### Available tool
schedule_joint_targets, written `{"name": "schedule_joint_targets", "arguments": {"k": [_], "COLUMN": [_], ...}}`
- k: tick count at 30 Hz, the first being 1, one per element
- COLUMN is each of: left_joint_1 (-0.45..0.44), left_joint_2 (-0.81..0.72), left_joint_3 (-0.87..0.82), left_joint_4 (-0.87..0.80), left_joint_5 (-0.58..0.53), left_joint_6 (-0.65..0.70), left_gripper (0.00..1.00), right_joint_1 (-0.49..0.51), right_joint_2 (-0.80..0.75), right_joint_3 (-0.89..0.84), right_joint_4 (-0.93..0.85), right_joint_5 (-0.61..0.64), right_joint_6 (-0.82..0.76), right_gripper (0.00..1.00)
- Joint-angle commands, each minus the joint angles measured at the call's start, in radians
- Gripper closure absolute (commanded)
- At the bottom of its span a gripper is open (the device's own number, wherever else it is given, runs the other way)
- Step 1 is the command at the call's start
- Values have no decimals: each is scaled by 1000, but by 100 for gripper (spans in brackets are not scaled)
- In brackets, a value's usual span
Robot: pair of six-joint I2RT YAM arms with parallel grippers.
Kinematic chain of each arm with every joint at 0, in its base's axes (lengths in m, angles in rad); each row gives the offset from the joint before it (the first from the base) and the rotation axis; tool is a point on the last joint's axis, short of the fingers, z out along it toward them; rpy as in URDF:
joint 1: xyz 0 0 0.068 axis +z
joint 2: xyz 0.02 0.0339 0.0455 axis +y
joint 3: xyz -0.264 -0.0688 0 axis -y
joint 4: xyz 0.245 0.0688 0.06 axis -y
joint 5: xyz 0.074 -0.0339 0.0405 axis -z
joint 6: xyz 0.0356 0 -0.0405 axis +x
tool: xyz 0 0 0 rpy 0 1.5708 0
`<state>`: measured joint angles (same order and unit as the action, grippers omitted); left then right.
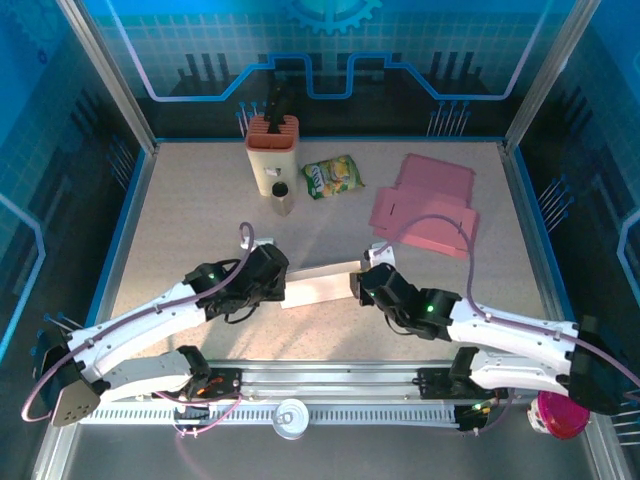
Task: Fold the paper box
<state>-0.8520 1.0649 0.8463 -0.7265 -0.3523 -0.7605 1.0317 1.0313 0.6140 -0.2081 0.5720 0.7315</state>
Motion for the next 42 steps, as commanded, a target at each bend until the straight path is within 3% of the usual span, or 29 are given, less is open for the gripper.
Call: {"name": "schedule_joint_targets", "arguments": {"k": [1,5,15,21,26,33,38,40,42], "left_joint_1": [-20,-52,-90,-99,-103,-108,-110,-111,-111], "left_joint_2": [11,7,18,19,18,30,21,3,-22], "left_joint_3": [-18,-12,3,11,19,24,29,31,30], "left_joint_4": [-46,-62,-70,-69,-72,-65,-57,-56,-56], "left_joint_5": [-24,-73,-112,-115,-122,-120,-104,-99,-93], "left_joint_6": [-19,-53,-80,-79,-79,-79,-80,-84,-91], "left_gripper": [100,100,100,100,100,100,100,84,75], "right_joint_1": [9,0,-139,-205,-208,-214,-228,-228,-230], "right_joint_2": [-130,-255,-243,-129,-46,-57,-61,-53,-41], "right_joint_3": [14,-8,-51,-79,-126,-146,-164,-172,-179], "right_joint_4": [-125,-137,-15,129,259,228,199,195,203], "right_joint_5": [-20,-26,-257,-379,-435,-389,-376,-373,-375], "right_joint_6": [222,461,1013,1105,1180,1169,1154,1154,1155], "right_gripper": [46,29,23,23,30,51,59,59,60]}}
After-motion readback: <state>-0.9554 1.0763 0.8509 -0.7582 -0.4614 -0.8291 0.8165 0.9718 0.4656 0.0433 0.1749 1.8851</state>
